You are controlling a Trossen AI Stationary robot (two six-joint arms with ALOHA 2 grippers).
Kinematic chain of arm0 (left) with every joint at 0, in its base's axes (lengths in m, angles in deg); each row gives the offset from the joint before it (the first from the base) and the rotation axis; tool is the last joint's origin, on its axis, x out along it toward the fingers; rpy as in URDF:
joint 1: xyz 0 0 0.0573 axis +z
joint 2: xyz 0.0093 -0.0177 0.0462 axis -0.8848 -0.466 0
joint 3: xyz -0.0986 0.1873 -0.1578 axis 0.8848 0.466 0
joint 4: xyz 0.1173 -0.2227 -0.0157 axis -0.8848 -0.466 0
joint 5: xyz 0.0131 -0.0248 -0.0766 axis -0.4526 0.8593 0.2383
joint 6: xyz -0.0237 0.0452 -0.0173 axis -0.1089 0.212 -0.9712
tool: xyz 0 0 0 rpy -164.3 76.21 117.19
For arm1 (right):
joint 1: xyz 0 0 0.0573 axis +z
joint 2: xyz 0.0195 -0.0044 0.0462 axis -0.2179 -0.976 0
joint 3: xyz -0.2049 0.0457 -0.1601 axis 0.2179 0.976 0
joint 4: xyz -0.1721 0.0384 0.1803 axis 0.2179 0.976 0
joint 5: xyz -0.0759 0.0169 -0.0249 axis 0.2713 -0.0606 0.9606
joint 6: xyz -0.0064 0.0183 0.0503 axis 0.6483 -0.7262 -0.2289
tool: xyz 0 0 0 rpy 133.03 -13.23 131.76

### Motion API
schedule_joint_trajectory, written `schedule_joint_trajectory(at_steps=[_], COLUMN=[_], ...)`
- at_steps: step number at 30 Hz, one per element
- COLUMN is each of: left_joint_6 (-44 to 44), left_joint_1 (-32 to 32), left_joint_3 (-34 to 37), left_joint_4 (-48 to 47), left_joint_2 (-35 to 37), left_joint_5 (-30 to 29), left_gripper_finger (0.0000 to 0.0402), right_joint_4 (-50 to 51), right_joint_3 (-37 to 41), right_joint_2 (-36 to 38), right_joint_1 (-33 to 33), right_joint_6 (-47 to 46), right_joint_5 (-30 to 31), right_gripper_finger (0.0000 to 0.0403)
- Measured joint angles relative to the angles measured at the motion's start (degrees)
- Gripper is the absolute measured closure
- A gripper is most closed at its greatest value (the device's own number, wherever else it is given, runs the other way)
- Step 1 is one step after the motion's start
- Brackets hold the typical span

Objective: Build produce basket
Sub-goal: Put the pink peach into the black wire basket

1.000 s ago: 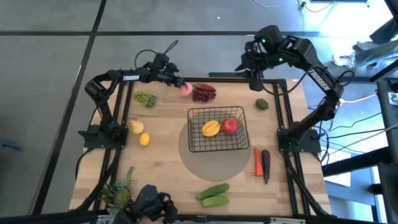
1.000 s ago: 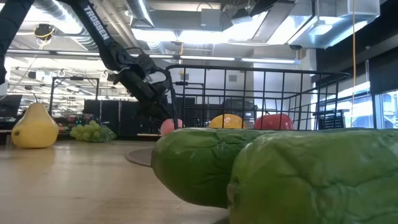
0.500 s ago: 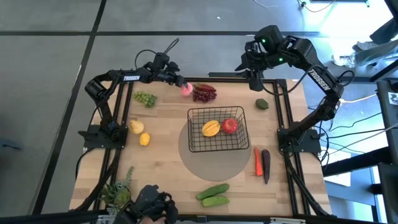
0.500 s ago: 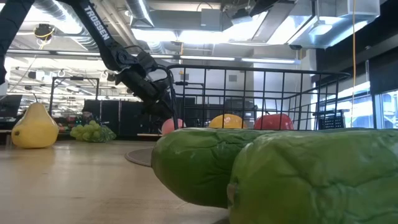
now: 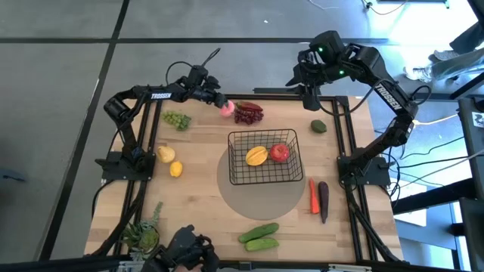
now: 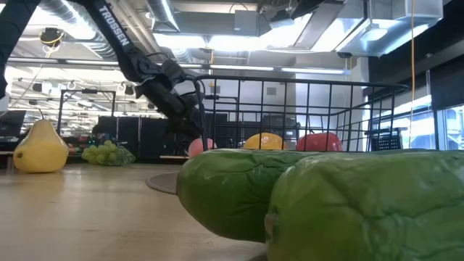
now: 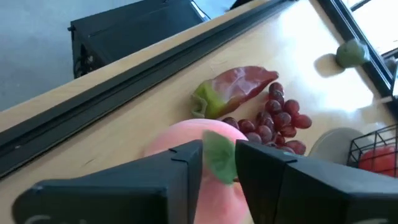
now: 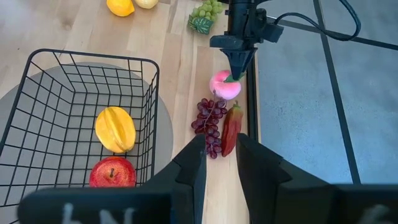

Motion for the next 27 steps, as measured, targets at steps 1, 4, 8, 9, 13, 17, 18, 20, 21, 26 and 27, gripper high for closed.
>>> schedule_joint_trajectory(at_steps=[1,4,8,9,13,17,18,20,21,26,27], left_joint_6=[0.4,1.3,1.3,1.3,1.3,1.3,1.3,1.2,1.2,1.3,1.3], left_joint_1=[-0.2,-0.6,-0.7,-0.7,-0.7,-0.7,-0.8,-0.9,-1.0,-1.5,-1.5], left_joint_3=[0.0,0.0,0.0,0.0,0.0,0.0,0.0,0.0,0.0,0.0,0.0], left_joint_4=[0.0,0.0,0.0,0.0,0.0,0.1,0.2,0.1,0.1,0.2,0.2], left_joint_2=[0.0,0.0,0.0,0.0,0.0,0.4,0.7,1.4,1.9,4.7,5.3], left_joint_5=[0.0,-1.1,-1.7,-1.8,-1.9,-1.9,-1.9,-1.8,-1.5,-1.4,-1.4], left_gripper_finger=[0.0327,0.0355,0.0394,0.0397,0.0400,0.0401,0.0401,0.0401,0.0401,0.0401,0.0401], right_joint_4=[0.0,0.0,0.0,0.0,0.0,0.0,0.0,0.0,0.0,0.0,0.0], right_joint_3=[0.0,0.0,0.0,0.0,0.0,0.0,0.0,0.0,0.0,0.0,0.0], right_joint_2=[0.0,0.0,0.0,0.0,0.0,0.0,0.0,0.0,0.0,0.0,0.0], right_joint_1=[0.0,0.0,0.0,0.0,0.0,0.0,0.0,0.0,0.0,0.0,0.0], right_joint_6=[0.0,0.0,0.0,0.0,0.0,0.0,0.0,0.0,0.0,0.0,0.0], right_joint_5=[0.0,0.0,0.0,0.0,0.0,0.0,0.0,0.0,0.0,0.0,0.0], right_gripper_finger=[0.0320,0.0320,0.0320,0.0320,0.0320,0.0320,0.0320,0.0320,0.0320,0.0320,0.0320])
